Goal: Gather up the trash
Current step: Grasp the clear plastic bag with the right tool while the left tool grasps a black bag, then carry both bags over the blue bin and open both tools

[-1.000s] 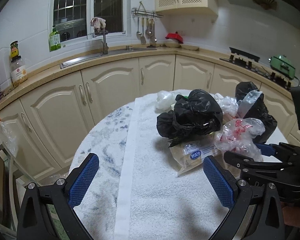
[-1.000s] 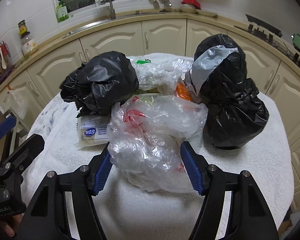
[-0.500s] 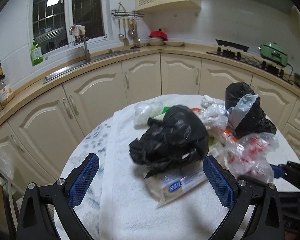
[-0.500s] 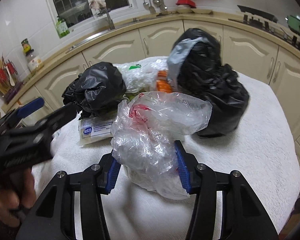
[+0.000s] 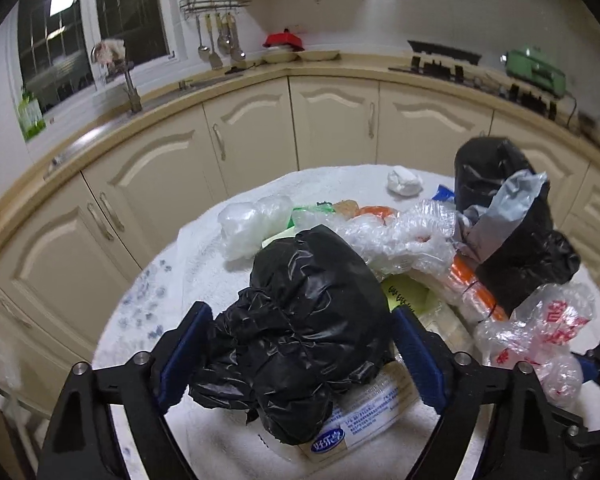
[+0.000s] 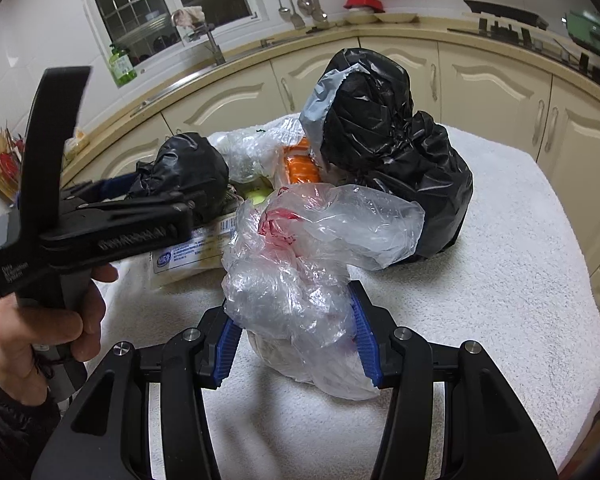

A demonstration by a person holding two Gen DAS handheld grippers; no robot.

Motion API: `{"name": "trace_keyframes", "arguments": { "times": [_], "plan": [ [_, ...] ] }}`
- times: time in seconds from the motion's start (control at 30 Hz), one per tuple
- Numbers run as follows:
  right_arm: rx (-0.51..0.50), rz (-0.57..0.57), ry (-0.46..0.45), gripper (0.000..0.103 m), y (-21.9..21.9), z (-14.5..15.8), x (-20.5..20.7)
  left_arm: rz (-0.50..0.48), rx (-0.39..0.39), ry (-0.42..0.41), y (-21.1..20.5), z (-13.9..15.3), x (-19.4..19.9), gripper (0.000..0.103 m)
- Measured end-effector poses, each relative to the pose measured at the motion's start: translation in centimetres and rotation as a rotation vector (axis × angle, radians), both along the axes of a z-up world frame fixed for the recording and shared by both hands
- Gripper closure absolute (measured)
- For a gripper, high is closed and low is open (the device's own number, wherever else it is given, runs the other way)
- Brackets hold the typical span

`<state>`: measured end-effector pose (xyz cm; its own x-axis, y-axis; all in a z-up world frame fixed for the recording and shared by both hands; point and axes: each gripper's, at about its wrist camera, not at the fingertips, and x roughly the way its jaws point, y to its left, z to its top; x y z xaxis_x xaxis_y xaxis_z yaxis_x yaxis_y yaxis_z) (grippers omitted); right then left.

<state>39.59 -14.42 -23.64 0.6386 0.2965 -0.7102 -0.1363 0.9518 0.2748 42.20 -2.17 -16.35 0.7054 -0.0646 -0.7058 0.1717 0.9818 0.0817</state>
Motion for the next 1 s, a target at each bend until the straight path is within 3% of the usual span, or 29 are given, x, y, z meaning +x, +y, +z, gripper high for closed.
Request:
{"name": "trace_keyframes", "arguments": {
  "times": [0.13, 0.3, 0.5, 0.8, 1.0],
  "plan": [
    [0.010, -0.002, -0.010, 0.052, -0.5, 0.3, -0.6, 0.041, -0.065, -0.041, 2.6, 0.6, -2.1, 0.036],
    [0.028, -0.009, -0.038, 0.052, -0.8, 1.1, -2.0, 0.081, -0.128, -0.138, 5.0, 2.2, -6.8, 0.036],
    [0.034, -0.014, -0.077, 0.052, -1.3, 2.4, -4.2, 0.096, -0.184, -0.192, 6.1, 2.8, -11.8, 0.036],
    [0.054, -0.063, -0.162, 0.052, -3.6, 5.2, -7.5, -0.016, -0.169, -0.346, 1.3, 6.1, -20.8, 0.036],
    [0.067, -0.154, -0.212, 0.052, -8.7, 6.8, -10.2, -0.158, -0.236, -0.335, -3.8, 5.8, -24.1, 0.035]
  ]
}}
